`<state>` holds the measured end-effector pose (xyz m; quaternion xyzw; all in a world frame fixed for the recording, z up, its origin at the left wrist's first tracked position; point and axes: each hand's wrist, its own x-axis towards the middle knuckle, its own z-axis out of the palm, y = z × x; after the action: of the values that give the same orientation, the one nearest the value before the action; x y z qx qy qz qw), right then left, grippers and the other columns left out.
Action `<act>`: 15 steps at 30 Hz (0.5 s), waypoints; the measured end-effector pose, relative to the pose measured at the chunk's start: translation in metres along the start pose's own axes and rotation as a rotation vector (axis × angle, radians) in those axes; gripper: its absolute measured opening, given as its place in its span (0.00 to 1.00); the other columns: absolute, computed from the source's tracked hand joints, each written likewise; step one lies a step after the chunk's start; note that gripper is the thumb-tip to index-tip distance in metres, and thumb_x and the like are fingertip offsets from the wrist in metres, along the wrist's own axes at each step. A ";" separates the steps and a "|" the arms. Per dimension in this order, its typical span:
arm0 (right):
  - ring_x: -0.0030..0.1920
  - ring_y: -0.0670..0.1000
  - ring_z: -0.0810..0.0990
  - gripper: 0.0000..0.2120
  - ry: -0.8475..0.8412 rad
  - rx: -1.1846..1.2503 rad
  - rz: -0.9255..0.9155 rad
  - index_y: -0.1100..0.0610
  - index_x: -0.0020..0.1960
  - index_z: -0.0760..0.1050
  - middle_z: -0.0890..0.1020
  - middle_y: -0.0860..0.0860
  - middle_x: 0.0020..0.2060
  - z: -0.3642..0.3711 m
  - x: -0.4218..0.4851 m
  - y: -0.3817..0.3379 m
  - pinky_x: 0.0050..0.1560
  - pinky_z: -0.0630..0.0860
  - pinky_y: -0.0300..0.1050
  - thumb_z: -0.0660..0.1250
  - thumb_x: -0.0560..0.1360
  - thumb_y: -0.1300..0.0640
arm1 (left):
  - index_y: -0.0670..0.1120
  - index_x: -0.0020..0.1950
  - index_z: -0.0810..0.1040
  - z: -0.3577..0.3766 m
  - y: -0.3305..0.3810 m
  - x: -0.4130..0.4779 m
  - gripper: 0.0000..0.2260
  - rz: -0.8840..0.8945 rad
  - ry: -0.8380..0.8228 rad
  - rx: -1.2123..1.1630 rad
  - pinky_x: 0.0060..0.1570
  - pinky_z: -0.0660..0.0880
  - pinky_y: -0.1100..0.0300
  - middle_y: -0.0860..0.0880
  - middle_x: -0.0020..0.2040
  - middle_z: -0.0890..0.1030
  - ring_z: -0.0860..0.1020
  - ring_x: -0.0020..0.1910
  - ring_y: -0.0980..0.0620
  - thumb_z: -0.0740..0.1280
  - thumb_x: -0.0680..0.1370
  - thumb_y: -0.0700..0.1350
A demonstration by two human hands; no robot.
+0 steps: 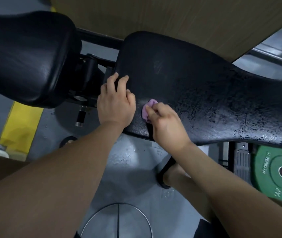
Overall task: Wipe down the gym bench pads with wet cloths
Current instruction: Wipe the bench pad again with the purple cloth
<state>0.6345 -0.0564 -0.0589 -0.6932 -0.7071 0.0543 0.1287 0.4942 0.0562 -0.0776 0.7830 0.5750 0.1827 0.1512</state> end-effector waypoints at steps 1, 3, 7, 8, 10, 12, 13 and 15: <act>0.44 0.57 0.74 0.11 -0.003 0.007 0.002 0.56 0.53 0.77 0.74 0.52 0.48 0.001 0.009 0.004 0.51 0.76 0.54 0.59 0.79 0.66 | 0.50 0.73 0.72 0.000 0.000 0.001 0.21 -0.003 0.000 -0.001 0.55 0.77 0.45 0.45 0.74 0.69 0.74 0.64 0.41 0.58 0.80 0.48; 0.45 0.55 0.75 0.11 0.035 0.003 0.044 0.57 0.53 0.77 0.74 0.52 0.47 0.004 0.027 0.010 0.51 0.77 0.51 0.60 0.78 0.68 | 0.50 0.73 0.72 0.001 0.000 0.001 0.20 -0.011 -0.004 -0.010 0.54 0.78 0.45 0.45 0.75 0.69 0.73 0.64 0.41 0.58 0.80 0.48; 0.50 0.58 0.77 0.11 0.023 -0.009 0.116 0.58 0.55 0.77 0.76 0.56 0.52 0.002 0.069 0.024 0.54 0.77 0.53 0.62 0.75 0.68 | 0.50 0.74 0.71 0.002 -0.001 0.001 0.20 -0.006 -0.006 -0.021 0.52 0.79 0.45 0.46 0.75 0.68 0.73 0.64 0.42 0.58 0.81 0.49; 0.51 0.59 0.77 0.11 0.011 -0.018 0.127 0.58 0.55 0.77 0.77 0.56 0.52 0.001 0.080 0.029 0.55 0.77 0.54 0.61 0.76 0.67 | 0.50 0.74 0.71 0.002 -0.001 0.002 0.21 -0.007 -0.008 -0.019 0.52 0.79 0.46 0.46 0.75 0.68 0.73 0.63 0.42 0.59 0.81 0.49; 0.49 0.57 0.77 0.10 0.061 -0.023 0.125 0.57 0.51 0.77 0.77 0.54 0.50 0.000 0.102 0.038 0.54 0.78 0.53 0.59 0.78 0.65 | 0.51 0.74 0.71 0.003 -0.002 0.002 0.21 -0.011 -0.010 -0.010 0.50 0.79 0.47 0.46 0.75 0.68 0.73 0.63 0.42 0.59 0.81 0.49; 0.48 0.57 0.78 0.10 0.092 -0.007 0.134 0.57 0.49 0.77 0.77 0.54 0.50 -0.002 0.123 0.046 0.54 0.78 0.54 0.57 0.78 0.65 | 0.51 0.74 0.71 0.003 -0.002 0.003 0.21 -0.015 -0.014 -0.014 0.48 0.79 0.48 0.46 0.75 0.67 0.72 0.63 0.42 0.59 0.81 0.49; 0.49 0.58 0.78 0.10 0.082 -0.006 0.143 0.57 0.50 0.77 0.78 0.55 0.51 -0.002 0.133 0.051 0.55 0.78 0.54 0.57 0.78 0.64 | 0.51 0.74 0.71 0.003 -0.002 0.003 0.21 -0.016 -0.016 -0.021 0.47 0.78 0.48 0.47 0.75 0.67 0.72 0.63 0.42 0.60 0.80 0.48; 0.56 0.59 0.76 0.11 0.013 -0.059 0.193 0.58 0.57 0.78 0.77 0.58 0.56 -0.004 0.156 0.060 0.58 0.75 0.52 0.60 0.78 0.64 | 0.51 0.74 0.72 0.003 -0.003 0.003 0.21 -0.018 -0.019 -0.036 0.47 0.78 0.48 0.47 0.75 0.67 0.72 0.63 0.42 0.61 0.80 0.48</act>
<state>0.6926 0.1005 -0.0532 -0.7619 -0.6375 0.0412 0.1069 0.4940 0.0598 -0.0817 0.7766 0.5773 0.1841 0.1724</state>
